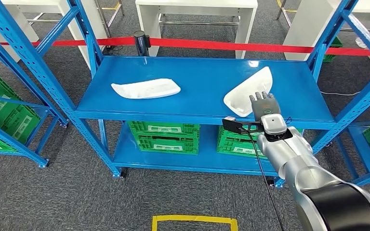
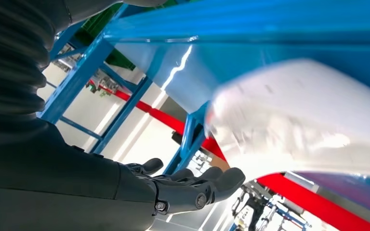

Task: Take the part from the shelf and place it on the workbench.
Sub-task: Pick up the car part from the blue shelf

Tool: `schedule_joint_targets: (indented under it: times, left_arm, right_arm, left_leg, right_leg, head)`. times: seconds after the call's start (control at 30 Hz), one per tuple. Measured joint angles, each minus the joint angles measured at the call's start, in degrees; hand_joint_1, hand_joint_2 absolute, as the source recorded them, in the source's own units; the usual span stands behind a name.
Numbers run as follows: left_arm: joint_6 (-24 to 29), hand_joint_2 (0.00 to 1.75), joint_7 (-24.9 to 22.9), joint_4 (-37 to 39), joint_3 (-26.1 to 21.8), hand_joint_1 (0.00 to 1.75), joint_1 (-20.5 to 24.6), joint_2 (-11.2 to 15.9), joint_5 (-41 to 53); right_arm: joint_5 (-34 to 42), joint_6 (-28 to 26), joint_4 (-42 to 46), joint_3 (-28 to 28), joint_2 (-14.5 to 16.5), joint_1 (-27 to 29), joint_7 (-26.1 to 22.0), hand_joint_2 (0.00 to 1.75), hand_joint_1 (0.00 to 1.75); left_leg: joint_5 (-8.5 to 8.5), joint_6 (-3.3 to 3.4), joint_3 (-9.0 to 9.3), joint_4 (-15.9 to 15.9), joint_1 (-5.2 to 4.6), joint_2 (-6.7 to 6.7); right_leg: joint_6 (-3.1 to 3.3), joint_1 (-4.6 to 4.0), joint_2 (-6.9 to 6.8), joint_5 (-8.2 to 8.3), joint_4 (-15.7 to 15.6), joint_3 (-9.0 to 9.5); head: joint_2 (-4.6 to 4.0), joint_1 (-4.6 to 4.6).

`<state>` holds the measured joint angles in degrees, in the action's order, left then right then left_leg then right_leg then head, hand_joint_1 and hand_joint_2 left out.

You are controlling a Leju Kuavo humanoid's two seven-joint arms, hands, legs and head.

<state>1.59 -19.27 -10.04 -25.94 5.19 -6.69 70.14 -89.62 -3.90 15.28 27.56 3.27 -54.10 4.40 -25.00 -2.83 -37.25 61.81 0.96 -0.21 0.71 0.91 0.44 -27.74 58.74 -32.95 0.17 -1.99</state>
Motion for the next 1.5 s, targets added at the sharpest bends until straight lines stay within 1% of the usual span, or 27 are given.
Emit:
schedule_joint_targets:
  times: [0.03, 0.07, 0.1, 0.17, 0.2, 0.27, 0.37, 0.4, 0.47, 0.5, 0.53, 0.6, 0.93, 1.5]
  left_arm:
    - [-0.04, 0.00, 0.01, 0.01, -0.02, 0.00, 0.06, -0.05, -0.01]
    - [-0.09, 0.00, 0.01, 0.03, -0.04, 0.00, 0.08, -0.13, -0.01]
    - [-0.13, 0.00, 0.01, 0.04, -0.07, 0.00, 0.06, -0.18, -0.01]
    - [-0.17, 0.00, 0.00, 0.05, -0.13, 0.00, -0.02, -0.22, -0.02]
    - [-0.17, 0.00, -0.01, 0.05, -0.16, 0.00, -0.02, -0.21, -0.02]
    - [-0.17, 0.00, 0.01, 0.05, -0.20, 0.00, -0.02, -0.20, -0.03]
    - [-0.17, 0.00, 0.11, 0.04, -0.24, 0.00, -0.03, -0.21, -0.03]
    - [-0.17, 0.00, 0.14, 0.04, -0.27, 0.00, -0.03, -0.20, -0.03]
    - [-0.17, 0.00, 0.18, 0.03, -0.40, 0.00, -0.03, -0.17, -0.04]
    - [-0.17, 0.00, 0.20, 0.03, -0.49, 0.00, -0.04, -0.16, -0.07]
    - [-0.17, 0.00, 0.21, 0.03, -0.57, 0.00, -0.06, -0.16, -0.10]
    - [-0.14, 0.00, 0.24, 0.03, -0.66, 0.00, -0.12, -0.15, -0.15]
    - [0.03, 0.00, 0.63, 0.03, -1.09, 0.00, -0.29, -0.02, -0.32]
    - [0.25, 0.00, 0.63, 0.03, -1.39, 0.00, -0.40, 0.11, -0.33]
  right_arm:
    - [0.03, 0.03, -0.01, 0.00, -0.01, -0.07, -0.01, 1.75, 0.00]
    - [0.04, 0.05, -0.01, 0.00, -0.01, -0.12, 0.00, 1.75, 0.00]
    - [0.05, 0.08, -0.02, 0.00, -0.01, -0.16, -0.01, 1.75, 0.00]
    - [0.12, 0.10, -0.02, 0.00, -0.01, -0.17, -0.02, 1.75, 0.00]
    - [0.17, 0.10, -0.02, 0.00, -0.01, -0.18, -0.04, 1.75, 0.00]
    - [0.39, 0.09, -0.02, 0.00, -0.01, -0.19, -0.11, 1.75, 0.00]
    - [1.14, -0.03, -0.02, 0.00, -0.01, -0.19, -0.31, 1.75, 0.00]
    - [1.39, -0.08, -0.02, 0.00, -0.01, -0.18, -0.35, 1.75, 0.00]
    - [1.75, -0.19, -0.02, 0.00, -0.01, -0.14, -0.38, 1.75, 0.00]
    - [1.86, -0.24, -0.02, 0.00, -0.01, -0.09, -0.39, 1.75, 0.00]
    - [1.95, -0.29, -0.02, 0.00, -0.01, -0.02, -0.40, 1.75, 0.00]
    - [2.02, -0.37, -0.02, 0.00, 0.00, 0.14, -0.42, 1.75, 0.00]
    - [2.21, -0.30, -0.02, 0.00, 0.03, 0.30, 0.10, 1.75, 0.00]
    - [2.73, -0.35, -0.04, -0.03, 0.10, 0.62, 0.25, 1.75, 0.00]
  left_leg:
    - [0.36, 0.24, 0.88, -1.87, 0.00, -0.02]
    - [0.08, 0.48, 1.15, -2.44, -0.01, -0.05]
    - [0.09, 0.74, 1.18, -2.68, 0.00, -0.07]
    - [0.15, 0.95, 1.15, -2.71, 0.00, -0.19]
    - [0.11, 1.10, 1.15, -2.71, -0.05, -0.29]
    - [0.03, 1.45, 1.17, -2.71, -0.13, -0.44]
    - [-0.04, 1.81, 1.17, -2.69, -0.26, -0.47]
    - [-0.05, 1.88, 1.16, -2.67, -0.32, -0.45]
    - [-0.07, 2.01, 1.16, -2.64, -0.43, -0.43]
    - [-0.08, 2.05, 1.17, -2.63, -0.47, -0.43]
    - [-0.08, 2.07, 1.17, -2.63, -0.50, -0.42]
    - [-0.06, 2.08, 1.19, -2.63, -0.50, -0.42]
    - [0.07, 1.94, 1.27, -2.73, -0.40, -0.38]
    - [0.07, 1.93, 1.27, -2.74, -0.37, -0.38]
  right_leg:
    - [-0.33, -0.14, 0.02, -0.18, 0.12, -0.03]
    - [-0.27, -0.31, 0.05, -0.27, 0.22, -0.15]
    - [0.08, -0.40, 0.08, -0.25, 0.26, -0.24]
    - [0.97, -0.49, 0.01, -0.17, 0.08, -0.12]
    - [1.13, -0.48, -0.07, -0.13, -0.09, 0.00]
    - [1.08, -0.46, -0.21, -0.10, -0.42, 0.25]
    - [0.70, -0.40, -0.23, 0.02, -0.71, 0.38]
    - [0.36, -0.35, -0.23, 0.04, -0.77, 0.39]
    - [-0.63, -0.19, -0.22, 0.02, -0.85, 0.42]
    - [-1.05, -0.12, -0.22, 0.00, -0.87, 0.43]
    - [-1.32, -0.08, -0.21, -0.01, -0.88, 0.43]
    - [-1.44, -0.08, -0.21, -0.01, -0.87, 0.42]
    - [-1.44, -0.21, -0.19, -0.02, -0.68, 0.33]
    - [-1.41, -0.23, -0.19, -0.04, -0.67, 0.34]
  head:
    - [0.00, 0.00]
    - [0.00, 0.02]
    - [0.00, 0.05]
    - [0.00, 0.14]
    - [0.00, 0.14]
    - [0.00, 0.15]
    - [0.00, 0.15]
    - [0.00, 0.15]
    - [0.00, 0.14]
    - [0.00, 0.14]
    - [0.00, 0.13]
    - [0.00, 0.13]
    - [0.00, 0.13]
    - [0.00, 0.13]
